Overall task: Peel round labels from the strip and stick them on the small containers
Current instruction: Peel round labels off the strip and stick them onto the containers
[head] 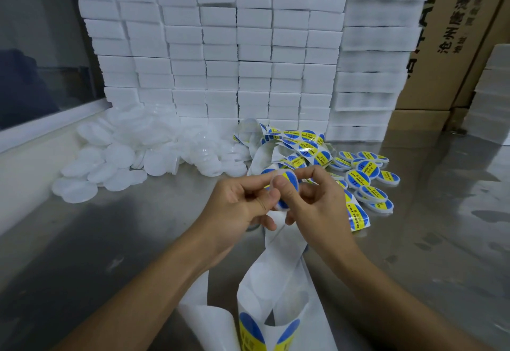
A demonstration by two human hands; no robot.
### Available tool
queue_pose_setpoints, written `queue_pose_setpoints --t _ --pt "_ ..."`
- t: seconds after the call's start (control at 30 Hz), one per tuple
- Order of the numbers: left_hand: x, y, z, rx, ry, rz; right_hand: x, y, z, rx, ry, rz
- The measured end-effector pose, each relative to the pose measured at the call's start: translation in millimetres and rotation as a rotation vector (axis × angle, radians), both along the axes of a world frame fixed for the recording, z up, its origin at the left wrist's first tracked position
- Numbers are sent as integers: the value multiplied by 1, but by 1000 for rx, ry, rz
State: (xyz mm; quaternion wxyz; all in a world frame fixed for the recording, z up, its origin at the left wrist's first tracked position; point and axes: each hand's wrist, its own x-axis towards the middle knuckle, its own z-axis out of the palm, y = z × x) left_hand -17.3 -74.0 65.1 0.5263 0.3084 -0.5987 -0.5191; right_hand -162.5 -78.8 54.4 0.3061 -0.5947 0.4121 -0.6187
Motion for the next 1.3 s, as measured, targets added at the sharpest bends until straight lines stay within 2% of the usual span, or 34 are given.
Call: queue_pose_setpoints --t 0.17,0.43,0.7,0.97,1.03,1.17,1.3 --pt "3 -3 1 -23 -127 107 -3 -3 1 -14 -75 34" --pt "6 -9 -2 51 18 257 -3 -2 3 -12 -1 295" --pt "-3 -4 -6 -27 -91 120 -13 -6 6 36 -50 115" --pt "5 -10 -4 73 41 281 -13 -9 2 49 -3 271" --pt "6 -10 -4 64 53 324 -12 -7 2 1 67 203" --pt "6 -8 -4 41 62 321 -12 -4 1 -287 411 11" --pt "4 -5 0 14 13 329 -19 -8 2 -405 488 -69"
